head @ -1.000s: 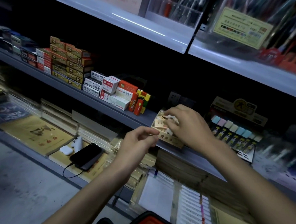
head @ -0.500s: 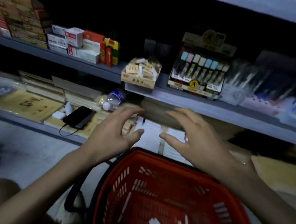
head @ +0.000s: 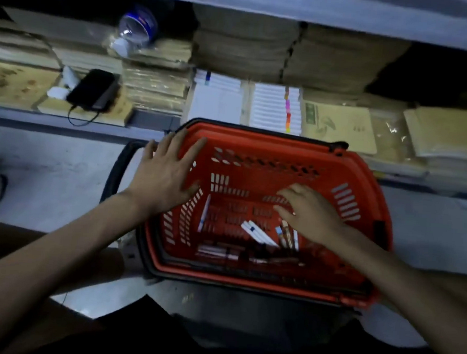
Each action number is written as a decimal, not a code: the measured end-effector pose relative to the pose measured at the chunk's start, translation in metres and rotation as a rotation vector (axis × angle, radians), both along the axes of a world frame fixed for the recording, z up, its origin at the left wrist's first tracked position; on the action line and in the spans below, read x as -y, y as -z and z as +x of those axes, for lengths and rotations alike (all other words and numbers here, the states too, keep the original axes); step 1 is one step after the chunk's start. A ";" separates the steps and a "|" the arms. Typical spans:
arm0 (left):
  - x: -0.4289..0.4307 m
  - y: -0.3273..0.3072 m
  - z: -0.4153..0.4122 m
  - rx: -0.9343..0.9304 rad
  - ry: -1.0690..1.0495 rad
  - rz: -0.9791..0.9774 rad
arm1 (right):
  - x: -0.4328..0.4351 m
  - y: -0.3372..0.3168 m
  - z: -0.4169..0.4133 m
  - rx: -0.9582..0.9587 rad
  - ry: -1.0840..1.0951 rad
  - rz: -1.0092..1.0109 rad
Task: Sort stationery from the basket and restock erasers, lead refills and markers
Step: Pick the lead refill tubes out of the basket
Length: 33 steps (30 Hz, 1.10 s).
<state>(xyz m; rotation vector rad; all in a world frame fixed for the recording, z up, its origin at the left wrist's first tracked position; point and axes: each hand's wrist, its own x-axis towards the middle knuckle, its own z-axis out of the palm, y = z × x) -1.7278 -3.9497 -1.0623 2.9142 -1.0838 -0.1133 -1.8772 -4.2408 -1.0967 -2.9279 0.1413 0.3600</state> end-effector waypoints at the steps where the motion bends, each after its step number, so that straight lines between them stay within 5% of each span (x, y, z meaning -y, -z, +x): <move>1: -0.001 0.010 -0.001 0.004 -0.009 0.028 | 0.003 0.013 -0.006 -0.062 0.024 -0.035; 6: -0.004 0.033 -0.008 0.077 -0.038 0.099 | 0.010 0.056 -0.042 -0.263 0.144 -0.119; 15: -0.018 0.031 -0.055 0.156 -0.053 0.100 | 0.001 0.113 -0.079 -0.495 0.528 0.032; 21: -0.027 0.031 -0.075 0.176 -0.059 0.102 | -0.010 0.142 -0.067 -0.463 0.408 0.064; 27: -0.029 0.034 -0.075 0.190 -0.056 0.109 | -0.001 0.159 -0.060 -0.318 0.790 -0.057; 33: -0.026 0.035 -0.067 0.194 -0.052 0.111 | -0.002 0.177 -0.046 -0.287 0.893 -0.008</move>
